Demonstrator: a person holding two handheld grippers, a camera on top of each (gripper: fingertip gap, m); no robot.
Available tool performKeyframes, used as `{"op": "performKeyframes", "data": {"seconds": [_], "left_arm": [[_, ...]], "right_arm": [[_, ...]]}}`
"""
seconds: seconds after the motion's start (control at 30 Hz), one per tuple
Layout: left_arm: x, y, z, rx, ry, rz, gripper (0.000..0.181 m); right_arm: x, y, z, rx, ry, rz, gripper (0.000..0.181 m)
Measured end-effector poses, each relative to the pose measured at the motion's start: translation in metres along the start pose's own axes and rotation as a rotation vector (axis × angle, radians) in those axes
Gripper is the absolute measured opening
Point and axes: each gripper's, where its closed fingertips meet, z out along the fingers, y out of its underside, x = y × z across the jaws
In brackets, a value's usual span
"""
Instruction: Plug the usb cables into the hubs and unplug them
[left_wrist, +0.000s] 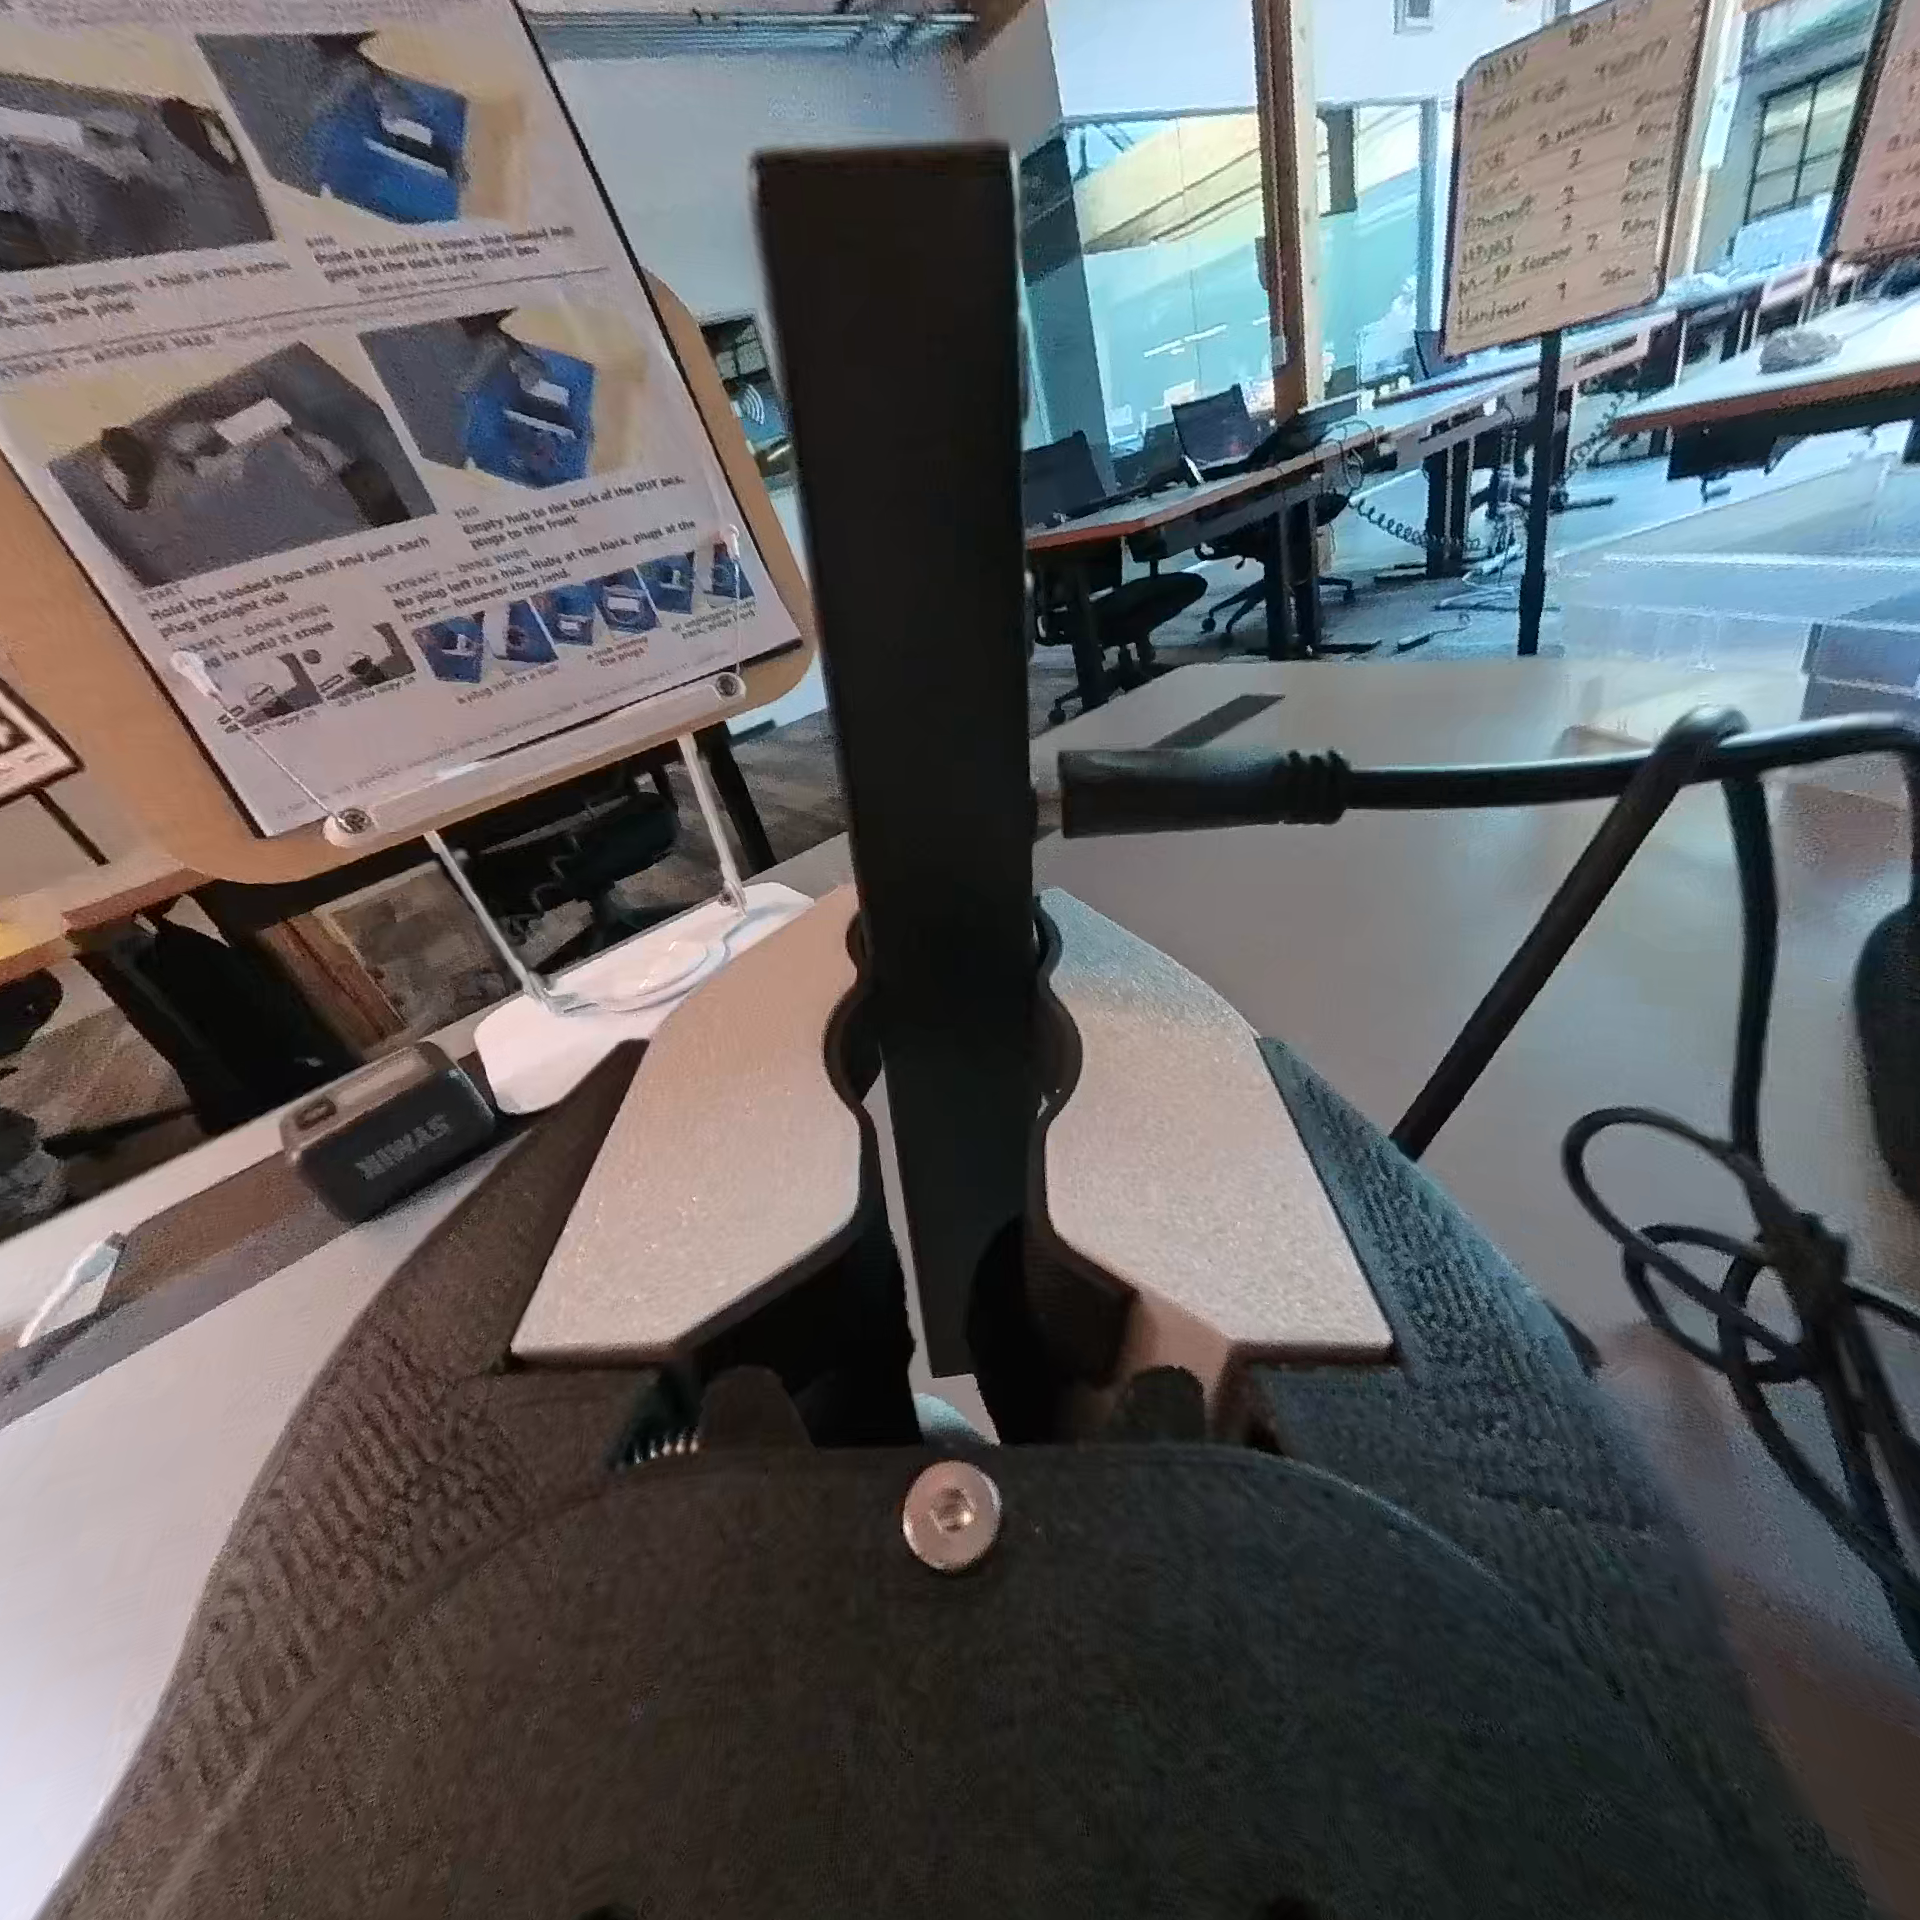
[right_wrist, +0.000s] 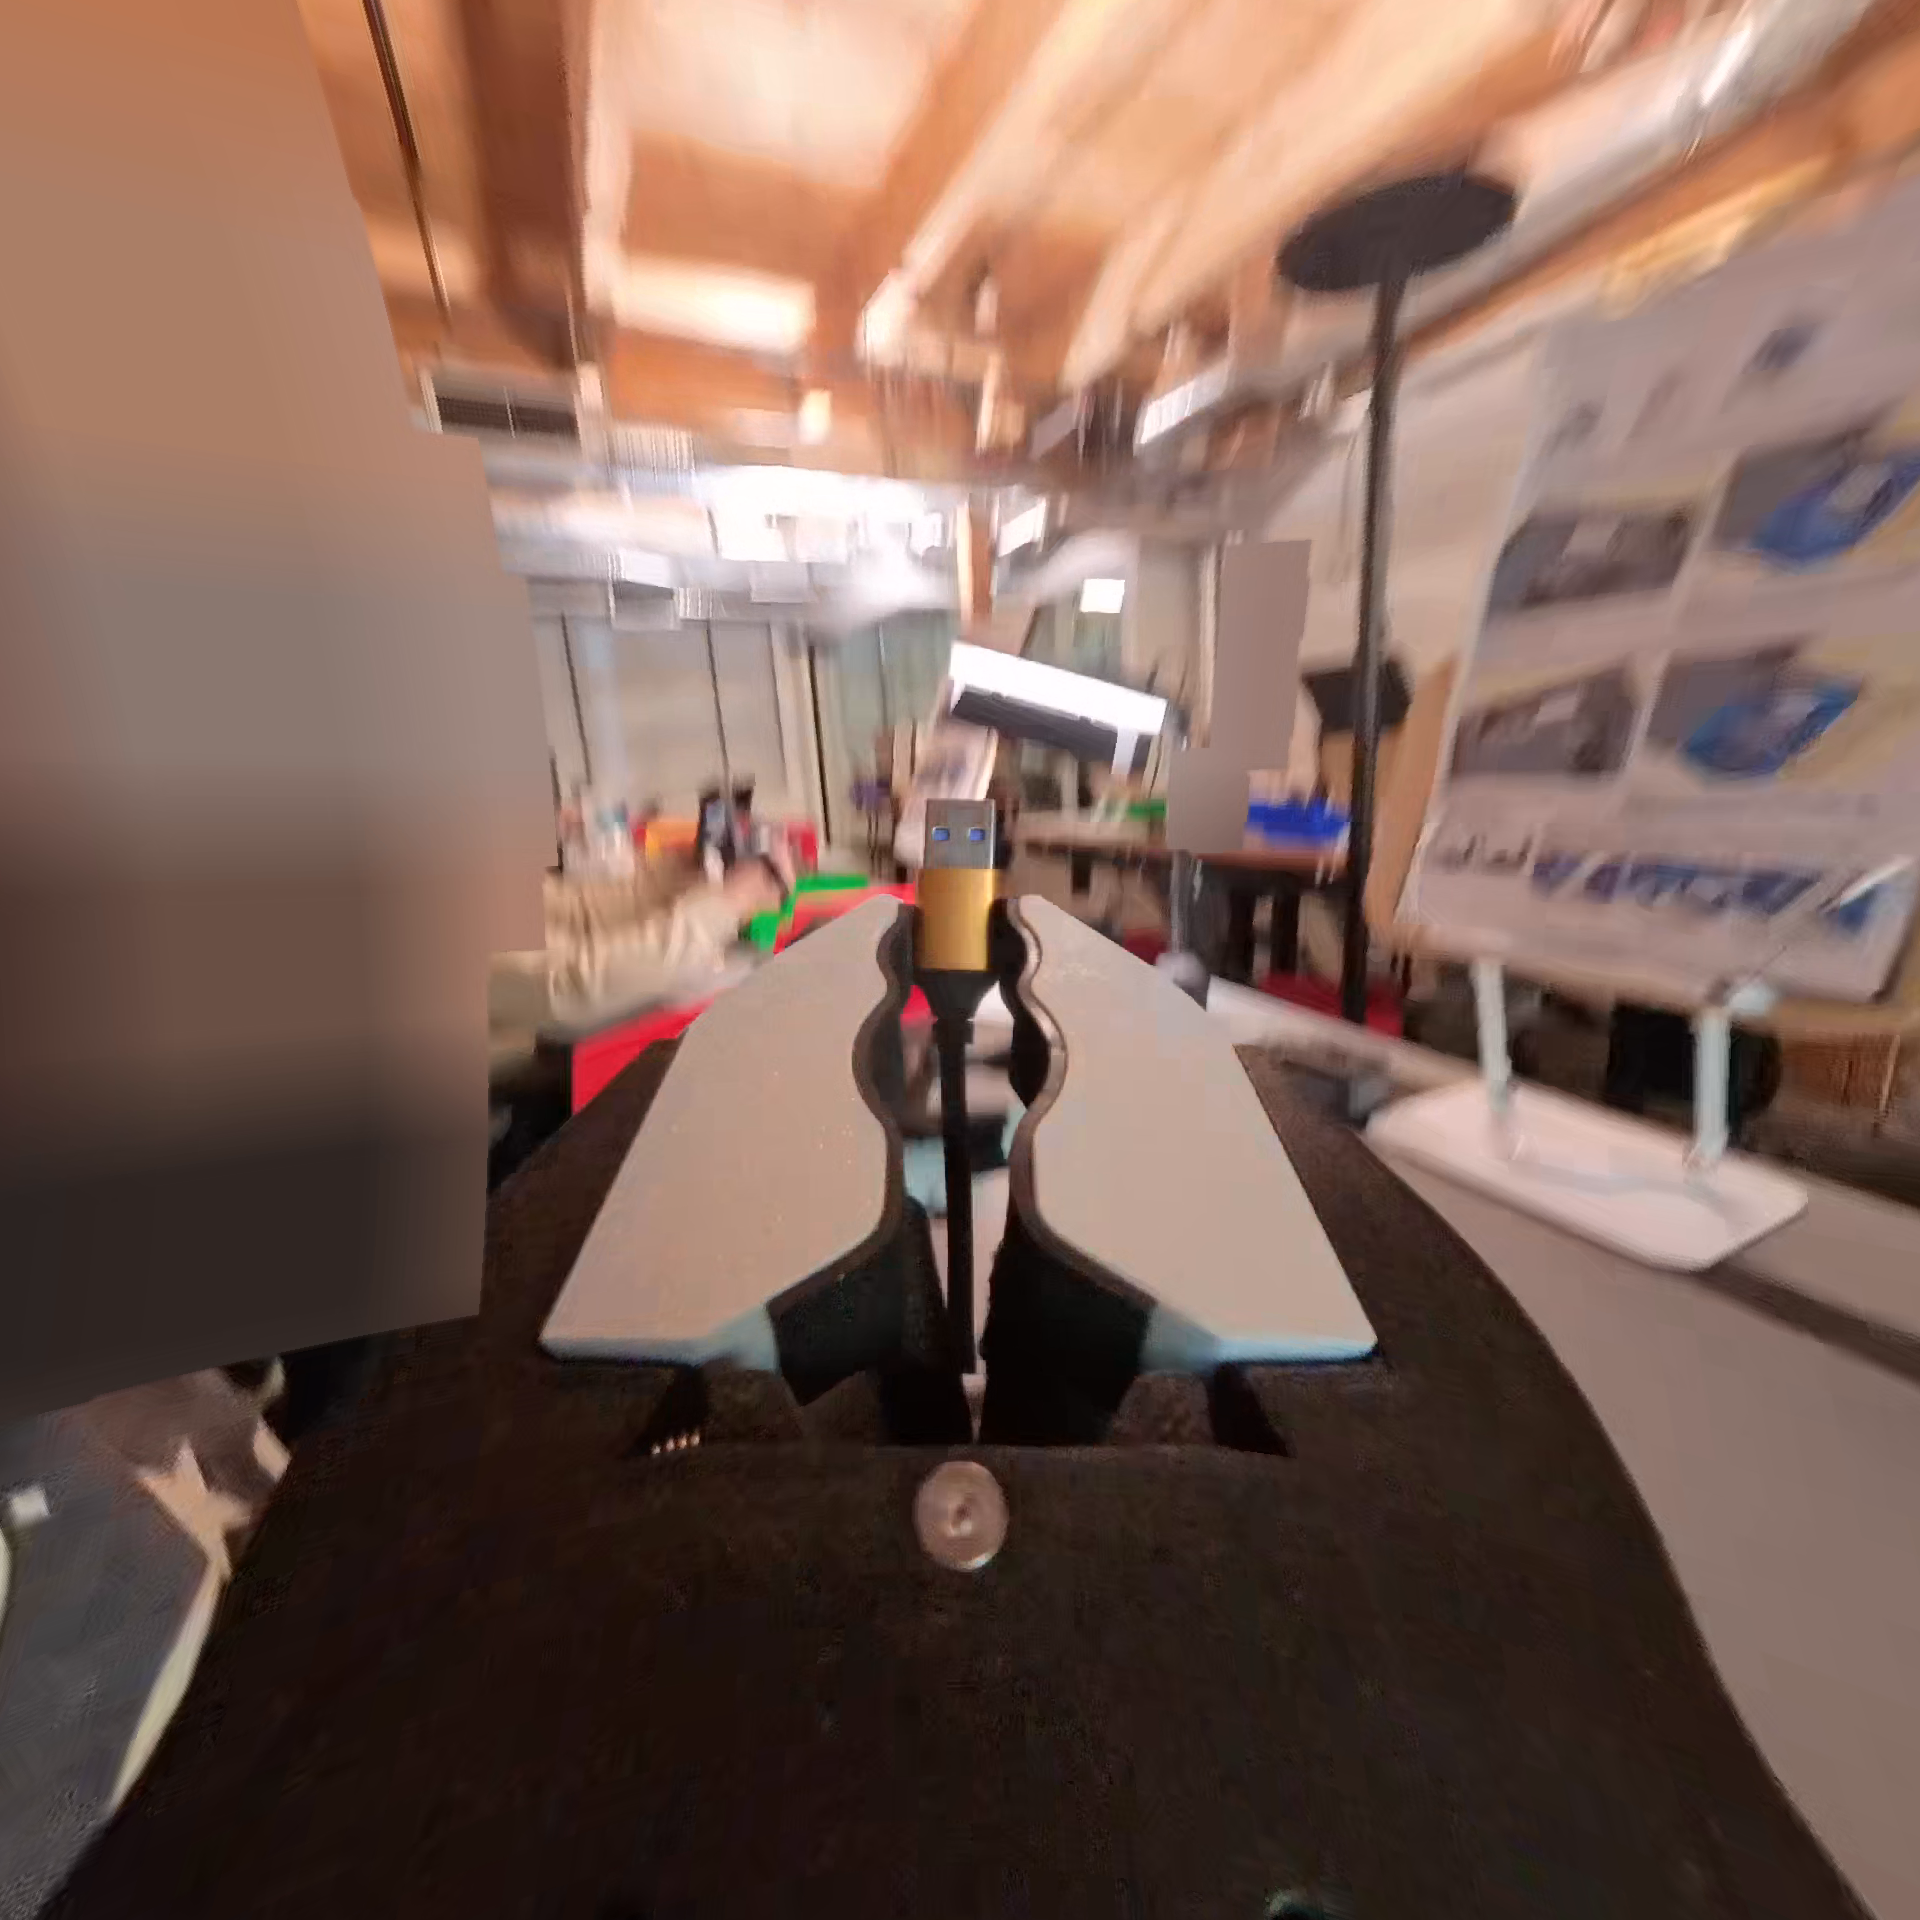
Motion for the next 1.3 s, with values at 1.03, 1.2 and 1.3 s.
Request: {"op": "performKeyframes", "data": {"seconds": [1.03, 1.2, 1.3], "left_arm": [[0.034, 0.007, 0.007, -0.006, 0.099, 0.167, 0.025], [0.036, 0.005, 0.006, 0.005, 0.103, 0.174, 0.025], [0.034, 0.004, 0.006, 0.006, 0.098, 0.171, 0.025]], "right_arm": [[0.201, 0.043, -0.285, -0.741, 1.144, -0.331, 0.015], [0.202, 0.114, -0.323, -1.286, 1.115, -0.2, 0.016], [0.213, 0.106, -0.321, -1.258, 1.176, -0.264, 0.028]]}}
